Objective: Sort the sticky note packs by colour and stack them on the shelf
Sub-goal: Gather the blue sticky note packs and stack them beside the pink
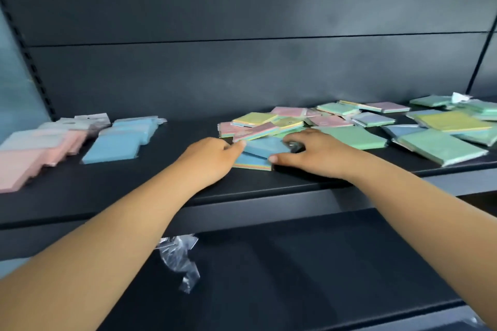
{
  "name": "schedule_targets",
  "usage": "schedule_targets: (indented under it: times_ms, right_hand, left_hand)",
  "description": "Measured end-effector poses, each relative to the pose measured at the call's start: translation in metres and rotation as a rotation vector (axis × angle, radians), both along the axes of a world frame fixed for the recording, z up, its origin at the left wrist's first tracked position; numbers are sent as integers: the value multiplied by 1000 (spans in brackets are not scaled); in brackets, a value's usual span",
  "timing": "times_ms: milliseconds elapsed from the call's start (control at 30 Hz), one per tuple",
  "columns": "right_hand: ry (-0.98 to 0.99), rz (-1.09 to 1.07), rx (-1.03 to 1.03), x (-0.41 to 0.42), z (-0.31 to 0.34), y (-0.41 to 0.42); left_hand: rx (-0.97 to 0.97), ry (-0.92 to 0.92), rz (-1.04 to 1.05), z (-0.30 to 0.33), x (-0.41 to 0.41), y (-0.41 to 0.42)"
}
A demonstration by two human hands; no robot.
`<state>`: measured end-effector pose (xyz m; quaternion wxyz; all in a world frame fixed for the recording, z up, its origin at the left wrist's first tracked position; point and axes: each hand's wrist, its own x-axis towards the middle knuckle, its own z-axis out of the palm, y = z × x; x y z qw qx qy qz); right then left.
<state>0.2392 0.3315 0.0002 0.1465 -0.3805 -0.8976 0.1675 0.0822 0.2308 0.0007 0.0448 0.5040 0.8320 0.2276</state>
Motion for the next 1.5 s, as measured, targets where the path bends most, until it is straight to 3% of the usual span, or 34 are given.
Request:
schedule_targets:
  times_ms: [67,200,367,467,533,600,700,767,867,1067,1167,1267,1400,1500]
  right_hand:
    - [79,53,-122,12,1,4]
    - [107,121,-151,26,-2,7]
    - [283,176,-246,30,-4,-3]
    - [302,257,-284,34,-7,-12]
    - [337,269,-265,43,-7,-8]
    - [327,186,-114,55,-4,2]
    - [101,-18,198,66,-6,25]
    - [-98,-127,231,66,-8,34]
    - [-252,-103,204,60,-7,30]
    - [-240,60,159,25,-3,2]
    - [-43,112,-15,23,0,5]
    - [89,0,-41,48,3,26]
    - [-154,-157,-1,89,-4,48]
    - [57,-98,-40,101,-6,47]
  left_hand:
    - [16,-16,59,1,12,-1]
    - [144,-98,146,3,43,-5]
    - [485,-849,136,7,73,-5]
    - [536,-1045,103,15,74,-12]
    - [558,-1048,144,16,65,-20]
    - [572,-1027,183,17,53,-31]
    - [612,-1076,191,18,40,-40]
    - [643,-1129,194,17,34,-41]
    - [681,-1212,214,15,26,-36]
    - [709,-1308,195,17,23,-16]
    - [707,-1338,162,19,29,-3]
    - [677,-1359,112,20,36,8]
    - [634,-1362,40,17,51,24]
    - [593,-1372,10,14,66,37]
